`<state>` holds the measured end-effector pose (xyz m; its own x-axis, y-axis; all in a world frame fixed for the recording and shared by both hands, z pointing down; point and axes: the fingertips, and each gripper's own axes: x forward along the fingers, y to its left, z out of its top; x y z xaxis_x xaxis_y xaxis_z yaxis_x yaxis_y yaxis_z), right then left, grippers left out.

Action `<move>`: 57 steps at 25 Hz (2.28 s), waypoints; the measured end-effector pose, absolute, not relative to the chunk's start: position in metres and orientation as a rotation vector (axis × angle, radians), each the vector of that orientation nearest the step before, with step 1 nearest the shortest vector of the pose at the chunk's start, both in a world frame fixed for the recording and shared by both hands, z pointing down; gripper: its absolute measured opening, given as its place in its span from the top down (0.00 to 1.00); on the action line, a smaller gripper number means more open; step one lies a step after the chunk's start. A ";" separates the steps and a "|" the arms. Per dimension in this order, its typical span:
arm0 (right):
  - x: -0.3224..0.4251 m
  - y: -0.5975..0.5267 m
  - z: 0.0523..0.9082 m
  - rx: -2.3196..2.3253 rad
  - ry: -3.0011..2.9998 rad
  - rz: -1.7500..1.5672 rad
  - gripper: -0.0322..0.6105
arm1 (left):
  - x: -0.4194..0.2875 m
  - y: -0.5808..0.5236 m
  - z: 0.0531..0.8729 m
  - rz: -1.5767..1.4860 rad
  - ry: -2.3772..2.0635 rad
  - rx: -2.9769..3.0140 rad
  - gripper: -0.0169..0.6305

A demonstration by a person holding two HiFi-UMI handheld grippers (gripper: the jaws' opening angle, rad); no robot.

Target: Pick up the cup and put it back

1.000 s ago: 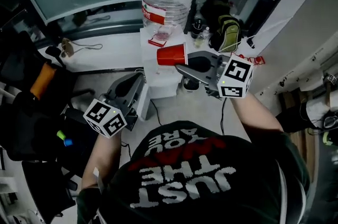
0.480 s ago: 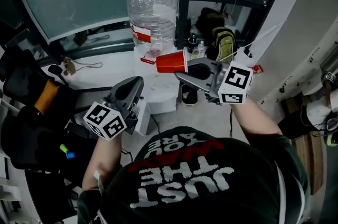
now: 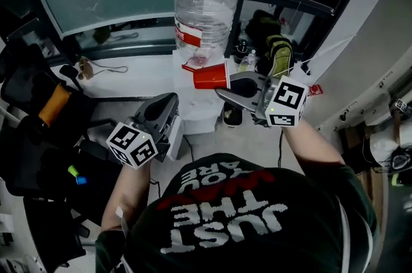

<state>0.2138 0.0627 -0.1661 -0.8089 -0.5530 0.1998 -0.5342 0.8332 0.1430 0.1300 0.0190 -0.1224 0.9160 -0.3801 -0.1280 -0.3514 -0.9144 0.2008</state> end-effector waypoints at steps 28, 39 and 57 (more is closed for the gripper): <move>0.028 -0.015 -0.017 0.513 -2.568 0.110 0.88 | -0.032 -0.026 0.044 -0.203 -0.729 2.666 0.96; 0.100 -0.051 0.218 0.169 -2.486 0.296 0.88 | 0.036 -0.038 0.257 -0.197 -1.099 2.327 0.96; 0.180 -0.061 0.686 0.176 -2.277 0.283 0.88 | 0.132 -0.031 0.673 0.136 -1.009 2.165 0.96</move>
<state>0.1796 -0.0615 0.6864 -0.6577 -0.0345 0.7525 -0.2178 0.9650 -0.1461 0.1322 -0.0312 0.6726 0.6861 -0.6226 0.3764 -0.7000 -0.4241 0.5746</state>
